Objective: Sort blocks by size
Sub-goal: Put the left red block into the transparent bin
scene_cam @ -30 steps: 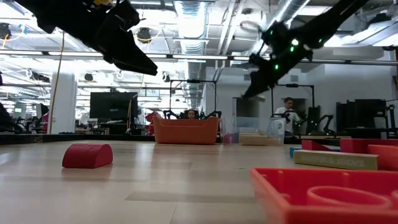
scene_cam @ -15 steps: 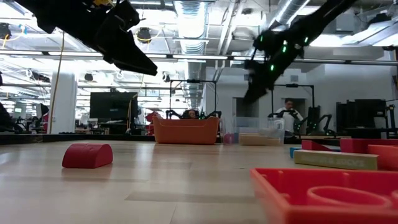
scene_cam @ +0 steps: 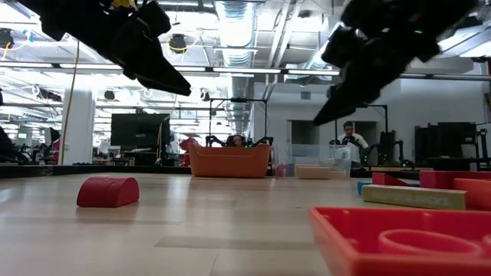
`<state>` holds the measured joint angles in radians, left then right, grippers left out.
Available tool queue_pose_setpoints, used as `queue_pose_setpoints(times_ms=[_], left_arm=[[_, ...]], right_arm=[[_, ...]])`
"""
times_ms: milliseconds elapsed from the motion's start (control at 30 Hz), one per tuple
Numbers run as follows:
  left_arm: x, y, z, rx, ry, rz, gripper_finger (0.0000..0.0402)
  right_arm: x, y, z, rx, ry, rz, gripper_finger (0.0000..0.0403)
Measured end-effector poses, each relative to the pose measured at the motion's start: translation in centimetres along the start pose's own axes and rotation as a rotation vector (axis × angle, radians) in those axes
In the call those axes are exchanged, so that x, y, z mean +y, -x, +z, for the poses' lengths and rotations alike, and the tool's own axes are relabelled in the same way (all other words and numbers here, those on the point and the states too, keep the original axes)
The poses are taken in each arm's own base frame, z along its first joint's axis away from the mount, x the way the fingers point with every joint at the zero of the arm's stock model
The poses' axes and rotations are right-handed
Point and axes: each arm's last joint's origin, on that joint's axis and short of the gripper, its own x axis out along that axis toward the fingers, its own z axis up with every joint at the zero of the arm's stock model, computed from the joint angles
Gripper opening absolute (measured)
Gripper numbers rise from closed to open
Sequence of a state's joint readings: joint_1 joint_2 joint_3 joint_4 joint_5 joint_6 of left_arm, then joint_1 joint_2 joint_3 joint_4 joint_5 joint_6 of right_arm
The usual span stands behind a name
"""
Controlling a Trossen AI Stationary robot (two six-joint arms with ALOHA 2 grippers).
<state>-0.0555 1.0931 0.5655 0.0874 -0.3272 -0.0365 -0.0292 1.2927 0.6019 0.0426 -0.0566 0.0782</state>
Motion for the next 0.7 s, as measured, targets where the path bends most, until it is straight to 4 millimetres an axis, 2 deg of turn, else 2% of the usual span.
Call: queue_pose_setpoints(times_ms=[167,567,700], left_arm=[[-0.2,0.1,0.2,-0.026,0.012,-0.009,0.0231],[-0.2,0.1,0.3,-0.033,0.003,-0.008,0.0231],[-0.2,0.1,0.3,-0.033,0.002,-0.008,0.0231]], right_arm=[[2.8,-0.5,-2.9,0.03,-0.034,-0.009,0.0234],[7.9,-1.7,-5.5,0.13,-0.068,0.021,0.0234],[9.0,-1.9,-5.6,0.122,-0.037,-0.002,0.0234]])
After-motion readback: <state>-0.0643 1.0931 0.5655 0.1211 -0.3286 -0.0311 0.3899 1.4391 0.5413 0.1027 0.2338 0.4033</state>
